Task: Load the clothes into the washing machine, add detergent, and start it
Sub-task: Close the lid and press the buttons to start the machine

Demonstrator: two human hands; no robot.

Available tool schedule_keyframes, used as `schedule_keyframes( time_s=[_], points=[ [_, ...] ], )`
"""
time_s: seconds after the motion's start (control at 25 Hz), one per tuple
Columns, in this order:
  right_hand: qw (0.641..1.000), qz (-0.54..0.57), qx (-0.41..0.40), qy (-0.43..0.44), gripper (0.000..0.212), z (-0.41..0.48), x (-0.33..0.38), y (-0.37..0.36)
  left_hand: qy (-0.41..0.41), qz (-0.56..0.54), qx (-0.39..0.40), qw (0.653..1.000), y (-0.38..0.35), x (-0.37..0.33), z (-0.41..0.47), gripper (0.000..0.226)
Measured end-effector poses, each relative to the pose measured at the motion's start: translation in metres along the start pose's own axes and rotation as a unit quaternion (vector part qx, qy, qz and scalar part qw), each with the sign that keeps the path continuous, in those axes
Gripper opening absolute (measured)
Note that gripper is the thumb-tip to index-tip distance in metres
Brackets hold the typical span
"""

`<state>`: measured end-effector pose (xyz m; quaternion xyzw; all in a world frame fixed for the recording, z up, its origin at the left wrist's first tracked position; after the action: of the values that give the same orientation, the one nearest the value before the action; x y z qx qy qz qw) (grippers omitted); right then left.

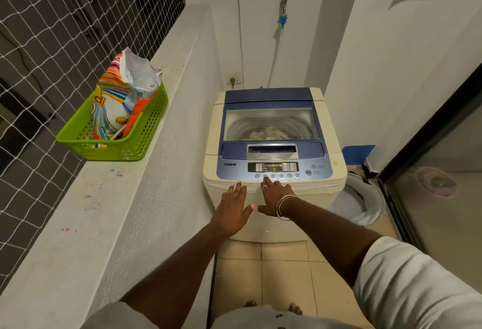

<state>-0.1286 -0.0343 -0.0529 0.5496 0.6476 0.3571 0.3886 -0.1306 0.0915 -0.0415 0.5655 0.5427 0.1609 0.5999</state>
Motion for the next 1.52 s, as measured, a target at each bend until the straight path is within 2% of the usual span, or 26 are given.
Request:
schedule_keyframes(
  time_s=[0.28,0.44,0.56,0.68,0.92,1.2,1.52],
  points=[
    [1.000,0.015,0.006,-0.005,0.095,0.013,-0.001,-0.007,0.002,-0.004,0.005,1.000,-0.006,0.011,0.005,0.068],
    [0.996,0.087,-0.003,-0.009,0.099,0.027,-0.002,0.005,0.002,-0.010,0.015,1.000,-0.014,0.016,0.009,0.069],
    [0.992,0.126,0.008,-0.006,0.089,0.044,-0.011,0.017,0.006,-0.016,0.020,1.000,-0.019,0.018,0.007,0.069],
    [0.994,0.111,0.019,0.002,0.081,0.047,-0.013,0.022,0.005,-0.020,0.018,1.000,-0.017,0.018,0.001,0.069],
    [0.997,0.067,0.040,0.002,0.091,0.011,-0.004,-0.009,-0.005,-0.004,0.007,1.000,-0.002,0.014,-0.011,0.068],
    [0.999,0.048,-0.012,-0.012,0.081,-0.038,-0.006,-0.027,-0.027,0.014,0.017,0.999,-0.006,-0.005,-0.016,0.068],
    [0.995,0.045,-0.077,-0.043,0.081,-0.069,-0.029,-0.020,-0.051,0.026,0.025,0.998,-0.015,-0.026,-0.011,0.068]
  ],
)
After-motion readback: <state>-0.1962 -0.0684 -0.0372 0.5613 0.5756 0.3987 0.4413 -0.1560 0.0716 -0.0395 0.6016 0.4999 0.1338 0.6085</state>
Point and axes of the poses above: each hand's wrist, its own z-axis towards the middle knuckle, its own y-axis out of the back of the hand, x = y × z, the point moved 10 cm from there along z, towards the middle knuckle, and after that the axes turned 9 degrees about -z, right-handed, at the moved point
